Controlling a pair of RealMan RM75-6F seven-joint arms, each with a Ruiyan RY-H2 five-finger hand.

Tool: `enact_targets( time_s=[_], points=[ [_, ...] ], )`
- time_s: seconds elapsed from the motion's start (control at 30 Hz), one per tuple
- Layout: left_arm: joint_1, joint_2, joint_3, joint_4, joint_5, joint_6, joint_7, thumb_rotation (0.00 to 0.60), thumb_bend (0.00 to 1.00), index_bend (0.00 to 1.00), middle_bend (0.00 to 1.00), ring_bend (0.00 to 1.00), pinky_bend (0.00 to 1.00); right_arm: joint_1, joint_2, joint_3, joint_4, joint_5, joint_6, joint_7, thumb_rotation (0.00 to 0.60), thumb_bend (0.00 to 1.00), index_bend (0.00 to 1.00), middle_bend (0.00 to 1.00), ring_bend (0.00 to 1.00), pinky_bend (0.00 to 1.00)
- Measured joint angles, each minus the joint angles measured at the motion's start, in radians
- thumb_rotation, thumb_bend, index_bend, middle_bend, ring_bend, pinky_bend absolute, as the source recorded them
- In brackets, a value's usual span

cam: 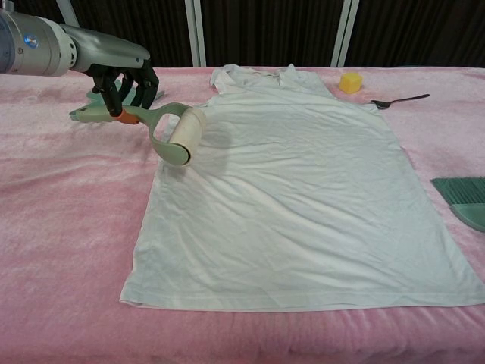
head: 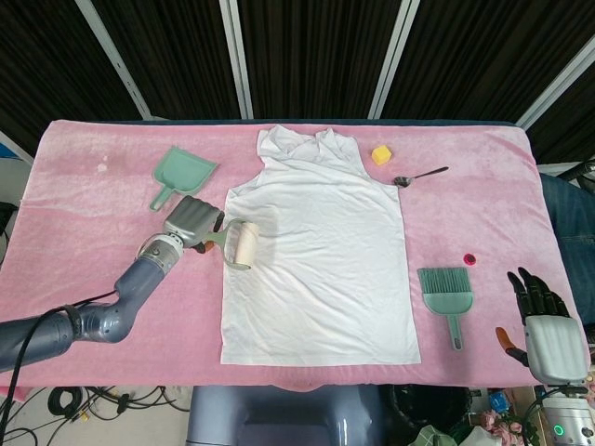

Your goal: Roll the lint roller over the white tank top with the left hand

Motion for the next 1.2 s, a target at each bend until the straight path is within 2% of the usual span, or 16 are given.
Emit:
enact_targets(
  time_s=[0.1, 0.5, 0.73, 1.2],
  points=[
    [-0.018, -0.021, 0.020, 0.014, -0.010, 0.013, 0.025, 0.600, 0.55, 0.70, 0.63, 0.51, 0.69, 0.001, -0.001, -0.001, 0.001, 0.000, -0.002, -0.005, 0.600, 0.20, 0.00, 0.04, 0.10, 0.21],
    [-0.032, -0.116, 0.034, 0.070, 0.009, 0.066, 0.025, 0.600, 0.55, 0.71, 0.63, 0.51, 0.69, 0.003, -0.006, -0.001, 0.009, -0.010, 0.001, -0.016, 0.600, 0.20, 0.00, 0.04, 0.10, 0.21],
    [-0.037, -0.164, 0.044, 0.104, 0.009, 0.063, 0.022, 0.600, 0.55, 0.71, 0.63, 0.51, 0.69, 0.002, -0.004, 0.000, 0.007, -0.009, 0.003, -0.008, 0.600, 0.20, 0.00, 0.04, 0.10, 0.21],
    [-0.045, -0.275, 0.030, 0.159, 0.020, 0.099, 0.002, 0.600, 0.55, 0.71, 0.63, 0.51, 0.70, 0.001, 0.000, 0.001, 0.005, -0.007, 0.003, 0.001, 0.600, 0.20, 0.00, 0.04, 0.10, 0.21]
  ],
)
